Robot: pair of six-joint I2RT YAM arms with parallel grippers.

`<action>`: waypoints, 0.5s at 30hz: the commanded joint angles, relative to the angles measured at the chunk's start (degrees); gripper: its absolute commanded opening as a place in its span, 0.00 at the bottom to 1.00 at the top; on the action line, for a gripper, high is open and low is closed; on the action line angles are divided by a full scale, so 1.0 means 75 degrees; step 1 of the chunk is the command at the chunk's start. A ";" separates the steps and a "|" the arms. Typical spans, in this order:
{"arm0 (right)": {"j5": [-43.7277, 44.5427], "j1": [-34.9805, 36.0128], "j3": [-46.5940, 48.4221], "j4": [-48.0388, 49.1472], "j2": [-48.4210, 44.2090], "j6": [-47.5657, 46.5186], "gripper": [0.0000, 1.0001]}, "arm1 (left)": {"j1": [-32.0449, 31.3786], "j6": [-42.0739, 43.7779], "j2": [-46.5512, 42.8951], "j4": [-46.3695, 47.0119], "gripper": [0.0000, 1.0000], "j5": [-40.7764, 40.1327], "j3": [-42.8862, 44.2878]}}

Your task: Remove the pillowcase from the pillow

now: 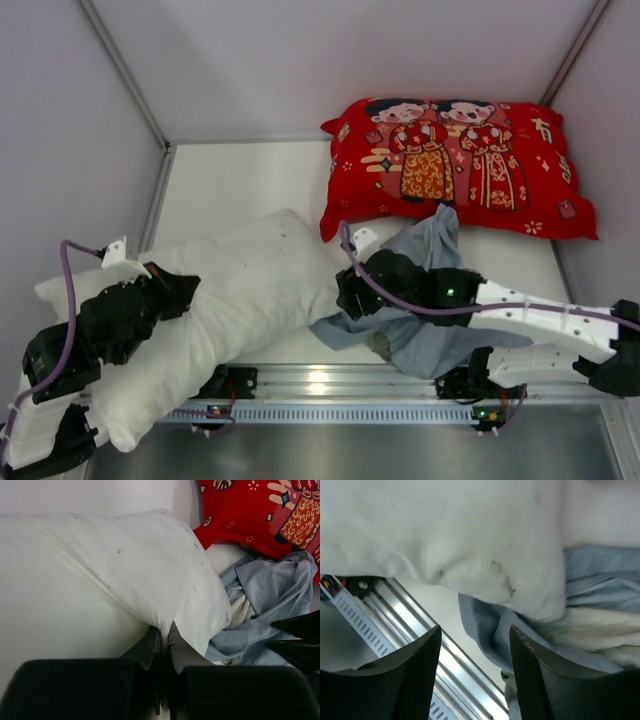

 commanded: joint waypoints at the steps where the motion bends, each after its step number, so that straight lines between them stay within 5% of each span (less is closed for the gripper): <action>1: -0.1668 0.0045 -0.1225 0.1683 0.1069 0.0781 0.53 | 0.0017 0.0084 0.0198 0.0954 0.00 0.0101 0.0175; 5: -0.2866 0.0080 -0.1065 0.3443 0.2499 0.0713 0.52 | 0.0017 0.0131 0.0269 0.0954 0.00 0.0113 0.0409; 15: -0.3862 -0.0704 0.3675 0.3411 0.5954 0.0277 0.67 | 0.0017 0.0038 0.0163 0.0954 0.00 0.0194 0.0598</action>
